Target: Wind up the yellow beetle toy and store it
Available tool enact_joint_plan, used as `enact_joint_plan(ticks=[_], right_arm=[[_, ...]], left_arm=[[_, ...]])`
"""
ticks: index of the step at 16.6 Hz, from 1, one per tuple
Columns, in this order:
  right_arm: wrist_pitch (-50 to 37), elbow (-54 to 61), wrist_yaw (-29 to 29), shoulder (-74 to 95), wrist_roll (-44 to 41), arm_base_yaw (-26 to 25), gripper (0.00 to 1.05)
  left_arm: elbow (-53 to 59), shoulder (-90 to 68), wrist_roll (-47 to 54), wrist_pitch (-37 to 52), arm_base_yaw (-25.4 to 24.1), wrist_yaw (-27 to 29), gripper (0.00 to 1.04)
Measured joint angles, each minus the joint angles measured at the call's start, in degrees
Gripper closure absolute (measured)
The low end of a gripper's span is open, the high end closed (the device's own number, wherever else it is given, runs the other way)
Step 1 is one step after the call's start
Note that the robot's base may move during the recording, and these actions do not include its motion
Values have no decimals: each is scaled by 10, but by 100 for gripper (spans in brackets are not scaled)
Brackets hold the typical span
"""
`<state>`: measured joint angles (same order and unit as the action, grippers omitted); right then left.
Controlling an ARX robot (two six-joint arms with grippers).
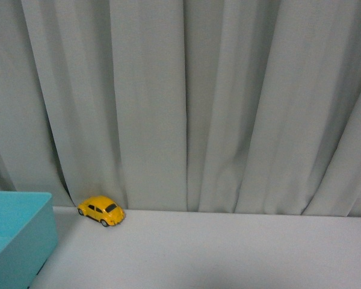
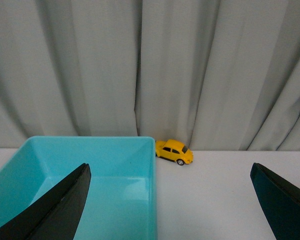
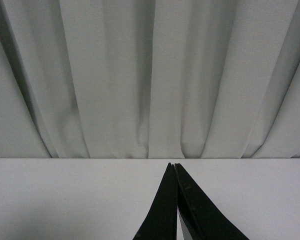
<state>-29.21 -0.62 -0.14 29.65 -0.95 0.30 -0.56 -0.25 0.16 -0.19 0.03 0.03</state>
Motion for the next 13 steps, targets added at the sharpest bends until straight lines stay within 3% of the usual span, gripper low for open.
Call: enact_joint_plan(ticks=[13], right_arm=[[185, 0, 0, -190, 1, 0, 103]], left_arm=[[0, 0, 0, 0, 0, 0, 7]])
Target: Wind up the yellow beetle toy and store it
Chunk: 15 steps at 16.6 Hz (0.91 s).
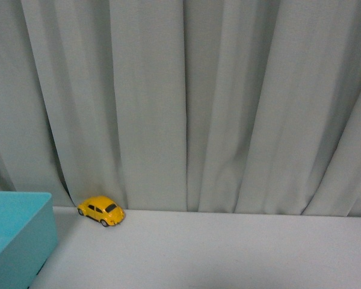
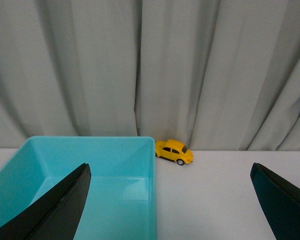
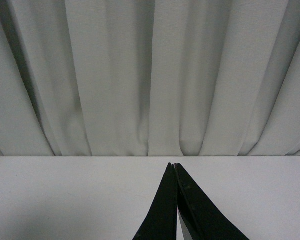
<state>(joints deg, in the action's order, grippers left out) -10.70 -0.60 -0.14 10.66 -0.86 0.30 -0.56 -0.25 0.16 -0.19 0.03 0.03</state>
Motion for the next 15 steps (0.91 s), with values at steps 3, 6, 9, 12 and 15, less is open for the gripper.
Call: enact_joint_plan(ticks=[3, 6, 9, 12, 15], right_arm=[[99, -1, 1, -105, 0, 0, 103], [109, 0, 2, -105, 0, 0, 103], [109, 0, 2, -105, 0, 0, 83], [109, 0, 2, -105, 0, 0, 45], [109, 0, 2, -105, 0, 0, 9]], left_arm=[[0, 0, 0, 0, 0, 0, 7], [0, 0, 0, 0, 0, 0, 7], [0, 0, 0, 0, 0, 0, 7], [0, 0, 0, 0, 0, 0, 7], [0, 0, 0, 0, 0, 0, 7]])
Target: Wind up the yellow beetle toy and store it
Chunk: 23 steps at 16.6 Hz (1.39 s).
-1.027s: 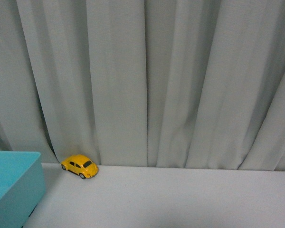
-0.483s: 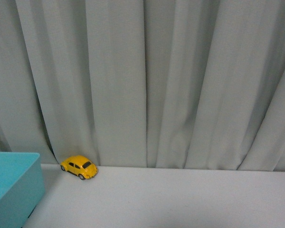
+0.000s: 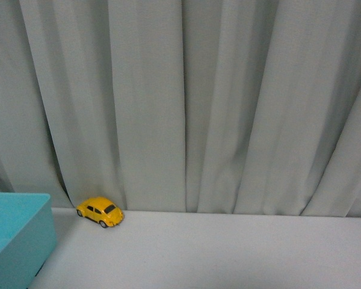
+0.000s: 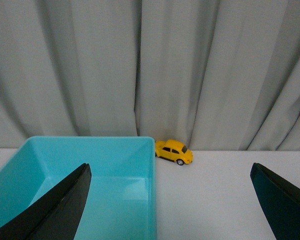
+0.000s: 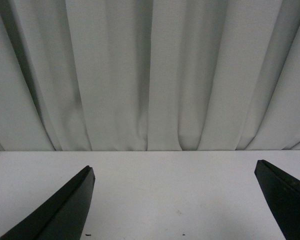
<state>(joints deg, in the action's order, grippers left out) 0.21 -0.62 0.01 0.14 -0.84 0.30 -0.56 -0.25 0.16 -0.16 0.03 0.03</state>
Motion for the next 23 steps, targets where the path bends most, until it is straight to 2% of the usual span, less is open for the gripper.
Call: enact_joint_plan(ticks=[1, 2, 3, 4, 5, 6, 8, 11, 14, 16, 18, 20, 23], right_arm=[[0, 0, 0, 0, 0, 0, 5], [0, 0, 0, 0, 0, 0, 7], [0, 0, 0, 0, 0, 0, 7], [0, 0, 0, 0, 0, 0, 7], [0, 0, 0, 0, 0, 0, 7], [0, 0, 1, 0, 0, 0, 7], [0, 0, 0, 1, 0, 0, 7], [0, 0, 0, 1, 0, 0, 7], [0, 0, 0, 1, 0, 0, 7], [0, 0, 0, 1, 0, 0, 7], [0, 0, 0, 1, 0, 0, 7], [0, 0, 0, 1, 0, 0, 7], [0, 0, 0, 1, 0, 0, 7]], left_arm=[[0, 0, 0, 0, 0, 0, 7], [0, 0, 0, 0, 0, 0, 7], [-88, -127, -113, -181, 15, 34, 7], [-179, -296, -245, -79, 19, 40, 7], [-209, -361, -238, -13, 23, 38, 7], [-237, -433, -215, 54, 29, 28, 7], [-283, -544, -143, 123, 43, 21, 7], [-393, -701, -25, 131, 45, 23, 7], [-529, -833, 76, 58, 62, 12, 7], [-624, -913, 82, -23, 84, 9, 7], [-699, -971, 96, -65, 110, 37, 7], [-751, -1017, 126, -49, 138, 61, 7], [-824, -1072, 187, -113, 172, 55, 7]])
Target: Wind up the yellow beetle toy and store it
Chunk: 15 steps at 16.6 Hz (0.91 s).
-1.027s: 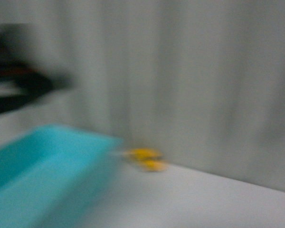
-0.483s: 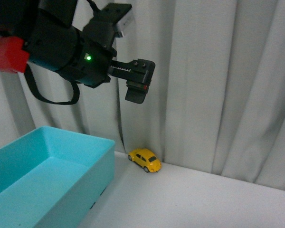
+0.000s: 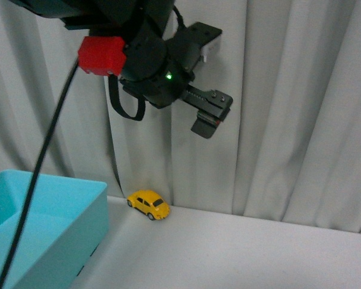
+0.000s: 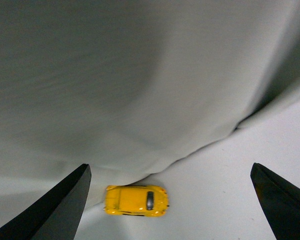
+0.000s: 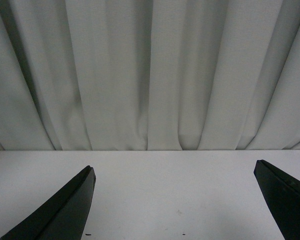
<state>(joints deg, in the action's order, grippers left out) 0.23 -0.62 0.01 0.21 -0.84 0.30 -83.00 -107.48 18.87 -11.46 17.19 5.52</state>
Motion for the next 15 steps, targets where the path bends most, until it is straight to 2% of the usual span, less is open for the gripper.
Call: enact_joint_plan(ticks=[3, 5, 6, 7, 10, 13, 15], right_arm=[[0, 0, 0, 0, 0, 0, 7], [0, 0, 0, 0, 0, 0, 7], [0, 0, 0, 0, 0, 0, 7], [0, 0, 0, 0, 0, 0, 7], [0, 0, 0, 0, 0, 0, 7], [0, 0, 0, 0, 0, 0, 7], [0, 0, 0, 0, 0, 0, 7]], left_arm=[[-44, -51, 20, -70, 8, 1, 7], [-89, -98, -21, -131, 1, 29, 7], [-125, -143, -153, -150, 0, 67, 7], [-166, -186, -291, -158, 21, 81, 7], [-179, -232, -416, -155, 22, 123, 7], [-95, -220, -507, -126, 15, 188, 7], [-81, -219, -562, -116, 10, 215, 7]])
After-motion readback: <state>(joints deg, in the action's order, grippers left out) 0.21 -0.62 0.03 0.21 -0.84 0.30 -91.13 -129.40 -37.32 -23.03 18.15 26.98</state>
